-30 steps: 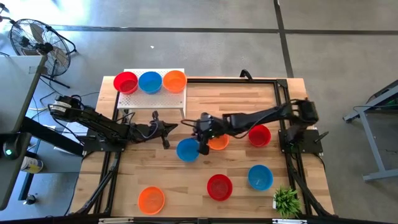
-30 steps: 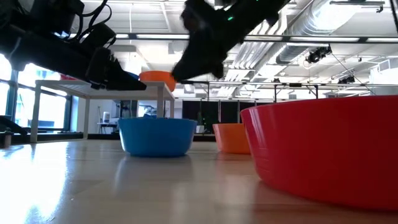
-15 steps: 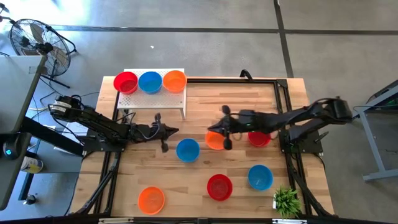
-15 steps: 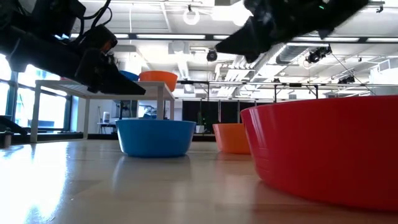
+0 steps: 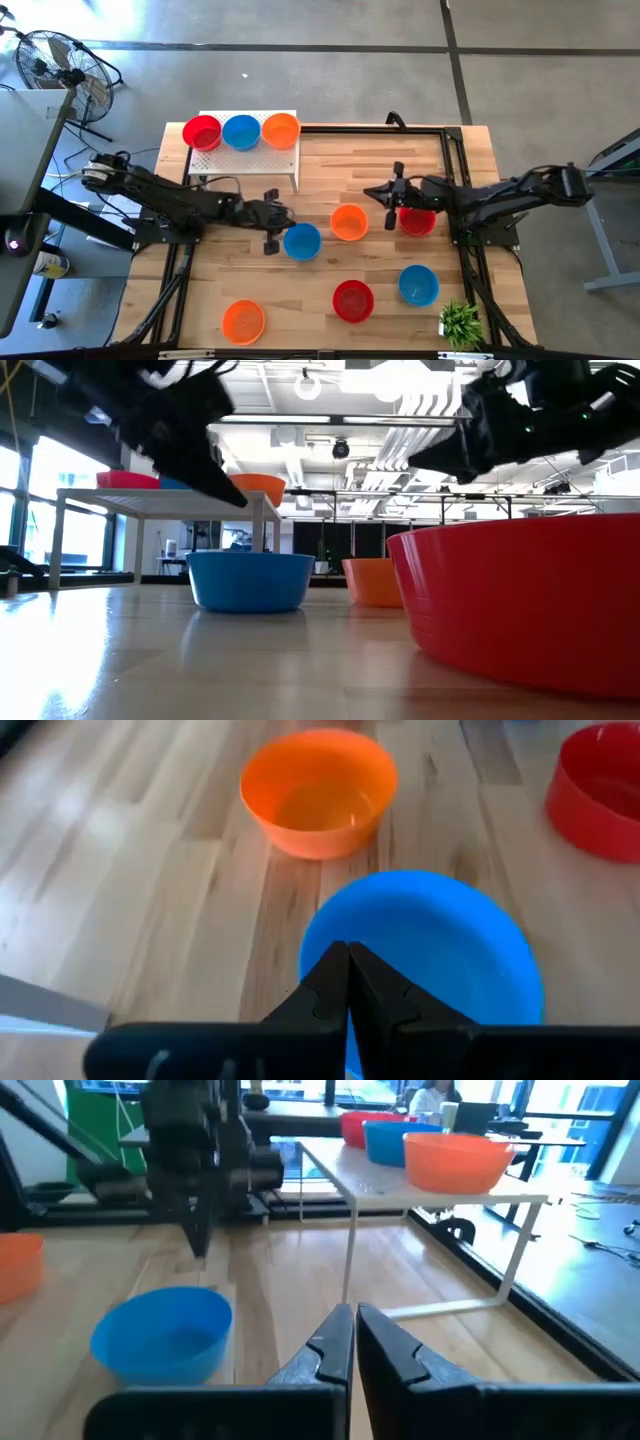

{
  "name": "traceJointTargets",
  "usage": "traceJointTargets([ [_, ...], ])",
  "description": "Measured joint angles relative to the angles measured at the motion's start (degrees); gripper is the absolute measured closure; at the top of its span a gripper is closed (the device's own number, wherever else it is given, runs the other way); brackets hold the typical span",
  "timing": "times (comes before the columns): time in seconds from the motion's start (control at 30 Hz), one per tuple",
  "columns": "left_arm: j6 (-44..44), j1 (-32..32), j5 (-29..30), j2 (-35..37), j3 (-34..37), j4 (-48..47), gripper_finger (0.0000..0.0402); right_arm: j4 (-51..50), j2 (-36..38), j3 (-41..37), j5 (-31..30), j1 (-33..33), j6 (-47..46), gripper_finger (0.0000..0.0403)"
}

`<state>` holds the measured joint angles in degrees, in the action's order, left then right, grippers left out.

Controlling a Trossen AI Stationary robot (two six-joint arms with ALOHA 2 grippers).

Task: Pick & Place Mini bowls
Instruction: Stack the top blue bowl on the blue bowl on the shelf

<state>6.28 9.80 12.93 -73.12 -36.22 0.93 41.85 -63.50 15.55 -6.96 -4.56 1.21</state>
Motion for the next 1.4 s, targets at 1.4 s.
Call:
traceJointTargets([
  [1.4,21.57,10.86,-4.01,-31.25,-34.50,-39.67,0.0340,1.74,4.69,-5.61,3.79,0.07,3.78,0.0402],
])
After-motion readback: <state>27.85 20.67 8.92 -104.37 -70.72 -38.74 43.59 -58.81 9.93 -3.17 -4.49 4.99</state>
